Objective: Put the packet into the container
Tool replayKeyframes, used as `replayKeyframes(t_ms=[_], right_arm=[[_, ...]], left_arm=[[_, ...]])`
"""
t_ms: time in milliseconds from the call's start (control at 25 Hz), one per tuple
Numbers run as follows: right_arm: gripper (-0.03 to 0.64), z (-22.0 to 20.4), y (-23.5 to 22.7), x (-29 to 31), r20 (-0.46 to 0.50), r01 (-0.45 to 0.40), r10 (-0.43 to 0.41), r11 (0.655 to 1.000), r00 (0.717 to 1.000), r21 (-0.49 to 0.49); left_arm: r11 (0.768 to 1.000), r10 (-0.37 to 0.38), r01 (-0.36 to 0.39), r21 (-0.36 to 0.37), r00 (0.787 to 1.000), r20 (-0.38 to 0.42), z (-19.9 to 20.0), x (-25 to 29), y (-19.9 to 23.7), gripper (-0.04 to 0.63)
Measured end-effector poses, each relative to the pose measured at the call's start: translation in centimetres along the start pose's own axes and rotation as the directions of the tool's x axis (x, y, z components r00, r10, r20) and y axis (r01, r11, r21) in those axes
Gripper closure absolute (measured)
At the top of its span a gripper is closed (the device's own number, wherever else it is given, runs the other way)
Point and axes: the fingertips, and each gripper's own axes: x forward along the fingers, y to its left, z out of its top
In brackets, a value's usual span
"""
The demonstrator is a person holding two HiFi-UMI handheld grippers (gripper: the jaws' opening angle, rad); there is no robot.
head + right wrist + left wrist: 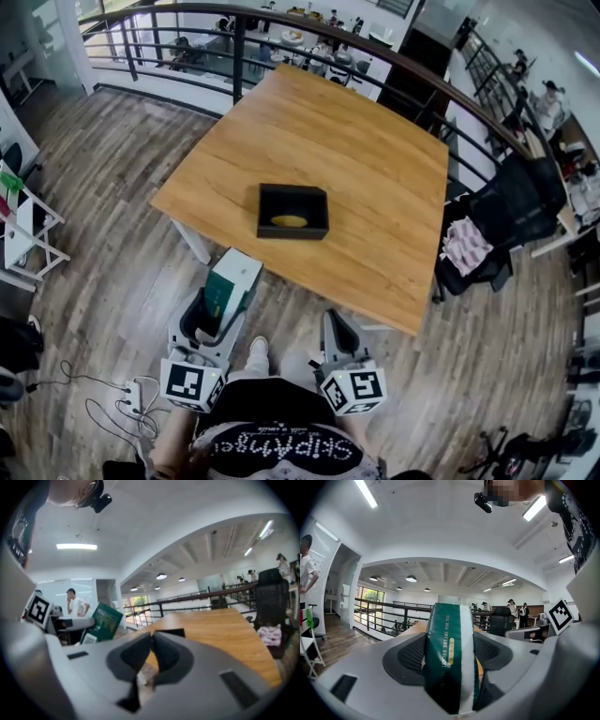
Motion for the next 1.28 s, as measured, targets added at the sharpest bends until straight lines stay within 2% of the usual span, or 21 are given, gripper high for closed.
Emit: replayKeyframes(t_ms=[400,600,1280], right_arm=[[0.575,-0.2,-0.8,1.1,-0.012,0.007,-0.007,1.0,1.0,0.011],[0.575,-0.6,-2.5,3.0,-0.046,0.006,-0.004,0.999,0.999,0.035],[0.575,4.1,-9.1,10.1,-0.021,-0.044,0.044,0.999,0.999,0.003]], left_arm=[[1.0,-0.003,0.003,-0.004,1.0,-0.021,-0.1,1.4,0.5,0.252],[1.0,0.003,-0.003,-0.004,0.999,-0.041,0.1,3.8,0.8,0.252],[0.997,0.059,-0.06,-0.046,0.998,-0.011,2.1,12.7,1.1,0.252]])
